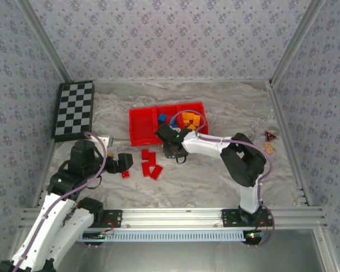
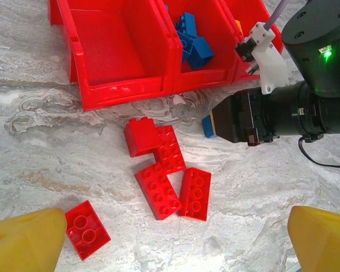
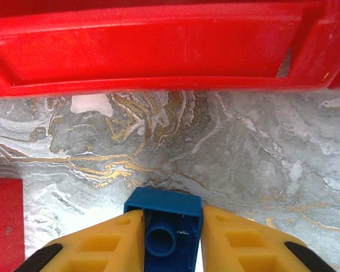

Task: Sort the legos into containers by color
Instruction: Pick up the lego from the center of the table, then place the lego in the container.

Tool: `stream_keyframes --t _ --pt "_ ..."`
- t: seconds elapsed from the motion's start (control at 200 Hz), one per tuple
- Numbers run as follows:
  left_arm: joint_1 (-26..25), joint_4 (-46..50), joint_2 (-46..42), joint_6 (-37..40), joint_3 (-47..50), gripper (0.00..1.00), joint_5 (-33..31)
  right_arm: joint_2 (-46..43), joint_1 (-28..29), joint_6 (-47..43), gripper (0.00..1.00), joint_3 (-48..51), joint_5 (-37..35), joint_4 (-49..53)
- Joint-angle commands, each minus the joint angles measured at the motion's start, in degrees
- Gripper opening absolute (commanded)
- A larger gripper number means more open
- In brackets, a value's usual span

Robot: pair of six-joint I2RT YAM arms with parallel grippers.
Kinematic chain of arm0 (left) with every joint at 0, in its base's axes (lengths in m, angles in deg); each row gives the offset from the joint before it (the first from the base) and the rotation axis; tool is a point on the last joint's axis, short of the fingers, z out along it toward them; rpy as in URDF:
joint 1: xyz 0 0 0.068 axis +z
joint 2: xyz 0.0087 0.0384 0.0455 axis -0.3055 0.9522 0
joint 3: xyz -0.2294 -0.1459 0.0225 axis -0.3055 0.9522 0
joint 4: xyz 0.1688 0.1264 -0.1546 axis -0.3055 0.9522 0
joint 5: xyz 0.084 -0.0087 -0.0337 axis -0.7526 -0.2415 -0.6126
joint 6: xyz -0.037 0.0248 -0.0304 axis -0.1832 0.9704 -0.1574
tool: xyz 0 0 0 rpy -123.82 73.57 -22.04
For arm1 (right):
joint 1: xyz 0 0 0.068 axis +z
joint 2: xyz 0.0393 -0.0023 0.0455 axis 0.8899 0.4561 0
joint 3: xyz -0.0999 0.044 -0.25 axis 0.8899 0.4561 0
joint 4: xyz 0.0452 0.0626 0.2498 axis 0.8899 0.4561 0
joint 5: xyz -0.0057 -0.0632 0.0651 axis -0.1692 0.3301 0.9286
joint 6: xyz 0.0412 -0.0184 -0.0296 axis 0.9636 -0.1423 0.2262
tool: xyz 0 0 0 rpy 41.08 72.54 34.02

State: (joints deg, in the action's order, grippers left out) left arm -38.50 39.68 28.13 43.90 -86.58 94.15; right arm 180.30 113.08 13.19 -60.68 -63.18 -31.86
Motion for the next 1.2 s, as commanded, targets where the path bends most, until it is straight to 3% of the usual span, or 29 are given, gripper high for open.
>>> stream_keyframes --t 0.0,0.365,0.645,0.955,1.194 --pt "-0.21 -0.43 -0.32 0.51 0.21 1.00 0.18 -2.89 0.06 -1.22 0.30 0.18 -0.61 2.19" --pt "-0.16 -0.43 -0.14 0.51 0.18 1.00 0.27 -5.83 -1.24 -9.84 0.31 -11.71 -0.62 7.92" --pt "-0.20 -0.43 -0.32 0.51 0.15 1.00 0.27 4.67 -7.50 -17.90 0.31 -27.66 2.13 11.47" --pt "-0.21 -0.52 -0.19 0.60 0.17 1.00 0.53 14.36 -12.55 -20.60 0.31 -37.50 4.80 11.74" --pt "-0.12 -0.38 -0.97 0.60 0.16 1.00 -0.37 17.91 -13.82 -22.82 0.42 -40.83 6.00 10.65"
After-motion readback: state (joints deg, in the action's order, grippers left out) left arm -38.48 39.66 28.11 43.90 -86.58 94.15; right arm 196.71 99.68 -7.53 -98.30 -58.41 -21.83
